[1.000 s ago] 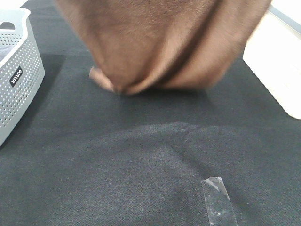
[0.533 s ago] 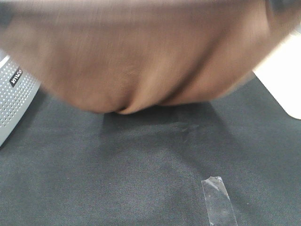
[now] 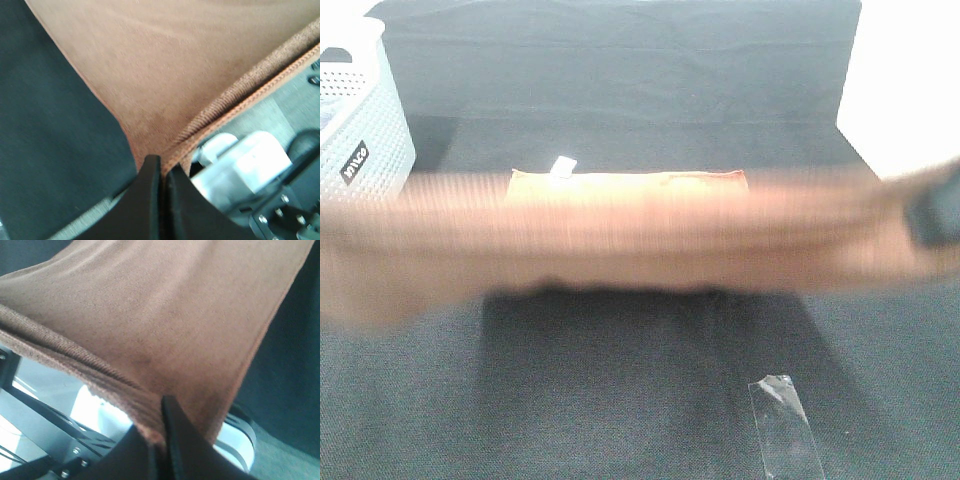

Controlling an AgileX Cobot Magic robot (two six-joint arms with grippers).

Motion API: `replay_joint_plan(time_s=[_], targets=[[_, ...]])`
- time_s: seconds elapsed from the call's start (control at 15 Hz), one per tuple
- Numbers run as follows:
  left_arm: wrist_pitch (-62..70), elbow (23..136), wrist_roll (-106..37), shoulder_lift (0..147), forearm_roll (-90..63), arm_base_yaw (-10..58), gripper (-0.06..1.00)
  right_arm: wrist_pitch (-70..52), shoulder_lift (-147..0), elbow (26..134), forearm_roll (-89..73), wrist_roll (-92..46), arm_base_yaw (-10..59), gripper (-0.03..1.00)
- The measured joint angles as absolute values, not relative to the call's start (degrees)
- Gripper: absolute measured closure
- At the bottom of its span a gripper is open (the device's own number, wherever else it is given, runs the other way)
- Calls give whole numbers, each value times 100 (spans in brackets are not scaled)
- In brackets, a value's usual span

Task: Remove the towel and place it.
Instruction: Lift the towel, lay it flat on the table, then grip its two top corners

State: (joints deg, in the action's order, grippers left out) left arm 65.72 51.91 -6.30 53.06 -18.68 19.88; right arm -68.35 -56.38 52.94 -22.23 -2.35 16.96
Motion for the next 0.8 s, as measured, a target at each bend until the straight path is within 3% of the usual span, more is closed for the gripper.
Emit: replay_joint_plan(time_s=[0.8], targets=[[6549,4034,-779,6371,-2492,1982,94,-6698,-5638,3787,-2028,-286,1690,97]])
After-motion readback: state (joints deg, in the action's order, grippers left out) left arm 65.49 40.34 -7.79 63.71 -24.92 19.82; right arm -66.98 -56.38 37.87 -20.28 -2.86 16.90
